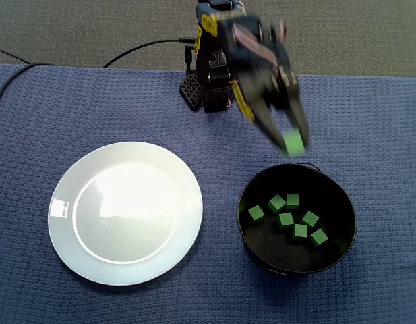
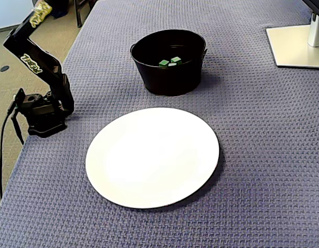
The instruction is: Pick up the items on the white plate and put them in the black container.
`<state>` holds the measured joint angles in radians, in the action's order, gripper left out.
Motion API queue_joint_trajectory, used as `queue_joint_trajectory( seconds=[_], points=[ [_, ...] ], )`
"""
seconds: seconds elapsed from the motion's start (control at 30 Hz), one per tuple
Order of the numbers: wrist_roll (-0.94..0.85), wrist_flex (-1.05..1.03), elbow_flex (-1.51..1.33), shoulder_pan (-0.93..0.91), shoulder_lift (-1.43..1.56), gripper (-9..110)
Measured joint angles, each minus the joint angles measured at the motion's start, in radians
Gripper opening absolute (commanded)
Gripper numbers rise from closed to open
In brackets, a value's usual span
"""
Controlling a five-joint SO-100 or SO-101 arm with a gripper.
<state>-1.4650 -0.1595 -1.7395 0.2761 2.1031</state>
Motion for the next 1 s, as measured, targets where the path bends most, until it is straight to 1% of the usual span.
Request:
queue_joint_trajectory(
  seconds=[0.1, 0.2, 0.47, 0.6, 0.63, 0.67, 0.7, 0.77, 0.87, 0.93, 1.0],
  points=[
    [0.037, 0.069, -0.184, 0.041, 0.0, 0],
    [0.092, 0.072, -0.302, 0.064, 0.0, 0],
    [0.249, -0.078, -0.474, 0.115, -0.012, 0],
    [0.308, -0.087, -0.56, 0.13, -0.052, 0],
    [0.322, -0.086, -0.578, 0.132, -0.063, 4],
    [0.334, -0.084, -0.597, 0.132, -0.072, 17],
    [0.348, -0.083, -0.609, 0.132, -0.08, 25],
    [0.39, -0.083, -0.621, 0.132, -0.08, 34],
    [0.439, -0.086, -0.629, 0.135, -0.078, 37],
    [0.442, -0.126, -0.618, 0.135, -0.052, 38],
    [0.442, -0.213, -0.558, 0.13, -0.011, 34]
  ],
)
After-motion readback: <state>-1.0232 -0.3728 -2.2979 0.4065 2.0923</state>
